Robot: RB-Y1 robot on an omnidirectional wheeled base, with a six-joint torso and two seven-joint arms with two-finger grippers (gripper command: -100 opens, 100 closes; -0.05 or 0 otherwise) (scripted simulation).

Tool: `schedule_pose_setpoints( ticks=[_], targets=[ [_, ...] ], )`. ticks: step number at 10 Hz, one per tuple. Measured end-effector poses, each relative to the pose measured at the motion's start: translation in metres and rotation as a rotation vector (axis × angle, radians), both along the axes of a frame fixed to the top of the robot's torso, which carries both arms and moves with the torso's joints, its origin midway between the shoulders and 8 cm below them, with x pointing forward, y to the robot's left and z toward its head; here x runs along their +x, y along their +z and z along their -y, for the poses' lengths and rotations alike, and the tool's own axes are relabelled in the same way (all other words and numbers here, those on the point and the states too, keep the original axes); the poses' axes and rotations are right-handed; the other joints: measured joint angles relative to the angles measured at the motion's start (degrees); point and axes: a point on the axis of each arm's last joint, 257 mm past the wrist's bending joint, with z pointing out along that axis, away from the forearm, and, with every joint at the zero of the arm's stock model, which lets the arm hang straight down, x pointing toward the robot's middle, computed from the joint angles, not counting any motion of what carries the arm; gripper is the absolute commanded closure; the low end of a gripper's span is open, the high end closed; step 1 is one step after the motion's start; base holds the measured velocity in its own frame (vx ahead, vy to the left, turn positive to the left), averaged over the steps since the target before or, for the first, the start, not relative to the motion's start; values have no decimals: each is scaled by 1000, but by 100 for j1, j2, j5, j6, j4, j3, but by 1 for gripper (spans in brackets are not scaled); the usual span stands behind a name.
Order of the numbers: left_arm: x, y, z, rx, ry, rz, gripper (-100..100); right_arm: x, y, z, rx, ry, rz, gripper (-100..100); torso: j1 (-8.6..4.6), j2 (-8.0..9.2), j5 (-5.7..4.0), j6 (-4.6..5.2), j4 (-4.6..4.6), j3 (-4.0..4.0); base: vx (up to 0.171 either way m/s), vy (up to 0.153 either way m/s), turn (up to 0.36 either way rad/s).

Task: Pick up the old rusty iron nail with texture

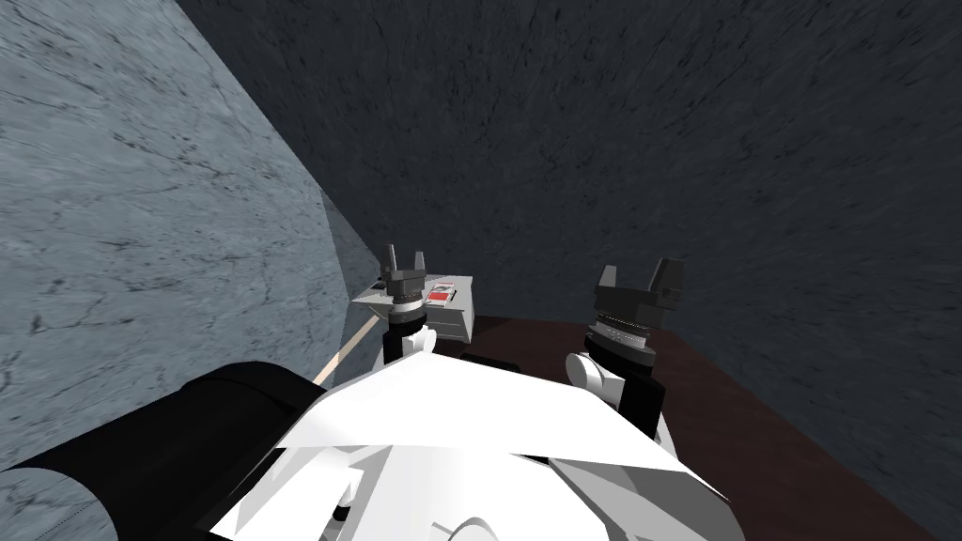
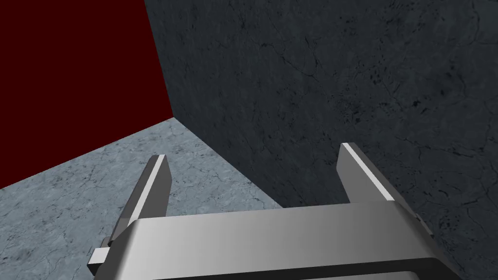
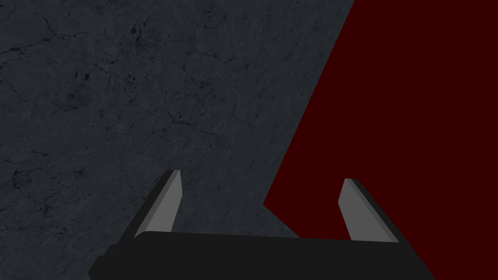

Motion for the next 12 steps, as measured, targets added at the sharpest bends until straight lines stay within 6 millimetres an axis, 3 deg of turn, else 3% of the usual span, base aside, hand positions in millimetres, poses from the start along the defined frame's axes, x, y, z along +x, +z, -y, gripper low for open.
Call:
schedule_pose_setpoints(
  ticks=[4, 12],
  targets=[
    [22, -16, 12, 51, -81, -67, -100, 0, 0, 0, 0, 0, 0, 0, 11, -5, 3, 0, -1, -3, 9, 18, 2],
    [99, -86, 12, -33, -245, -317, -100, 0, 0, 0, 0, 0, 0, 0, 13, -10, 3, 0, -2, -6, 17, 27, 3]
  ],
)
